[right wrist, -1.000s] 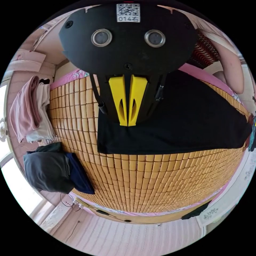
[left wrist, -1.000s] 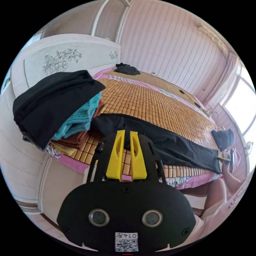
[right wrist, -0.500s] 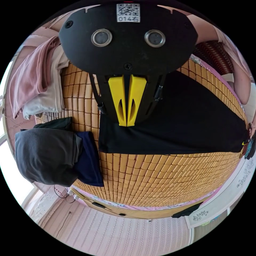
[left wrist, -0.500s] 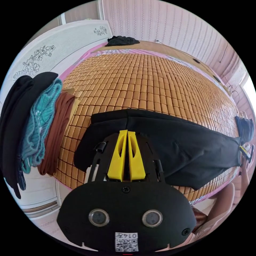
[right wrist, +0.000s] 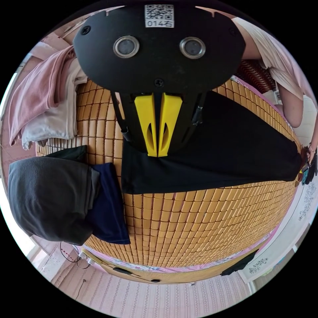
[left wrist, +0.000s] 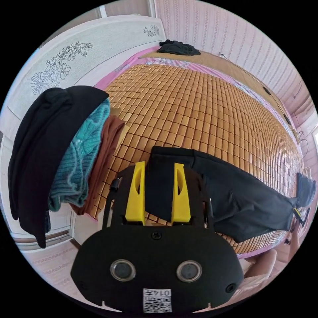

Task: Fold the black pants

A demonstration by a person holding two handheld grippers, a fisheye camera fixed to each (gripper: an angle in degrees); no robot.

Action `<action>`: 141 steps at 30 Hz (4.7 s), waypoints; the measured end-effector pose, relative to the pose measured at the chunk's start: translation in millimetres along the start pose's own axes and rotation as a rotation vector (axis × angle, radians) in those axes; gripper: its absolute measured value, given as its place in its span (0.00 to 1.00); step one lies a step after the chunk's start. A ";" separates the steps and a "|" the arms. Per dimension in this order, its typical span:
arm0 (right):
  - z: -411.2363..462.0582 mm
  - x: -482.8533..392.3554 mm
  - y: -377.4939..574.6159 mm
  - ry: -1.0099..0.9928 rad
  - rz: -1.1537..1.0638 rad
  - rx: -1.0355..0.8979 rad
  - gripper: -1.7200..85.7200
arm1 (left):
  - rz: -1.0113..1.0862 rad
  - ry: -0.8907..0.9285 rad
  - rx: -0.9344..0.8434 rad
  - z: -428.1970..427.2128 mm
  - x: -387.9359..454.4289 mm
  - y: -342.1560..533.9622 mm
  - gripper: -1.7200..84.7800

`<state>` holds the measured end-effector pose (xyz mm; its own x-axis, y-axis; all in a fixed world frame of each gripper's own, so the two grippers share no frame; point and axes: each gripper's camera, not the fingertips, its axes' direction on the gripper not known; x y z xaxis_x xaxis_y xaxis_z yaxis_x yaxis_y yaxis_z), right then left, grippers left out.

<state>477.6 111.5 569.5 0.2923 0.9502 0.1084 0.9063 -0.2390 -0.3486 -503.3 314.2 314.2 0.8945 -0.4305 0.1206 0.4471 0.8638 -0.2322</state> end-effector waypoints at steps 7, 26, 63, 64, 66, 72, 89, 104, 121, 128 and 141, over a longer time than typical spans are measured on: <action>-4.3 -29.1 -17.0 0.058 -0.002 -0.028 0.02 | 0.071 0.174 0.061 1.3 1.5 -3.7 0.02; -95.1 -245.7 11.5 -0.032 -0.272 0.064 0.01 | 0.224 0.147 0.316 -33.5 61.0 60.0 0.04; 9.4 -658.4 -254.3 -0.019 -0.741 -0.213 0.01 | 0.875 0.520 0.074 82.6 411.5 197.3 0.01; 9.7 -665.3 -262.9 -0.014 -0.739 -0.199 0.01 | 0.873 0.520 0.094 83.6 411.6 201.1 0.01; 16.2 -674.6 -275.5 0.000 -0.735 -0.221 0.01 | 0.865 0.529 0.088 86.0 413.9 203.3 0.01; 20.7 -699.7 -310.4 0.007 -0.770 -0.291 0.01 | 0.885 0.512 0.100 91.1 427.5 214.2 0.01; 66.8 -734.8 -340.5 0.145 -0.938 -0.497 0.01 | 0.881 0.534 0.082 103.2 462.2 245.4 0.01; 87.0 -641.1 -304.4 0.088 -0.898 -0.573 0.01 | 0.882 0.553 0.014 105.9 508.4 272.5 0.01; 9.4 -86.3 58.7 -0.135 0.210 0.205 0.11 | 1.292 0.559 0.131 29.9 665.0 366.5 0.11; 64.0 112.9 192.3 -0.316 0.636 0.220 0.16 | 1.536 0.511 0.142 14.9 777.5 414.1 0.12; 74.0 245.2 309.3 -0.768 0.451 0.409 0.04 | 1.643 0.476 0.110 17.4 935.4 478.4 0.14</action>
<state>807.0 285.4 419.4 0.1758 0.6929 -0.6993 0.5404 -0.6617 -0.5198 547.3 329.3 332.8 0.3105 0.8429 -0.4394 -0.8563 0.4487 0.2558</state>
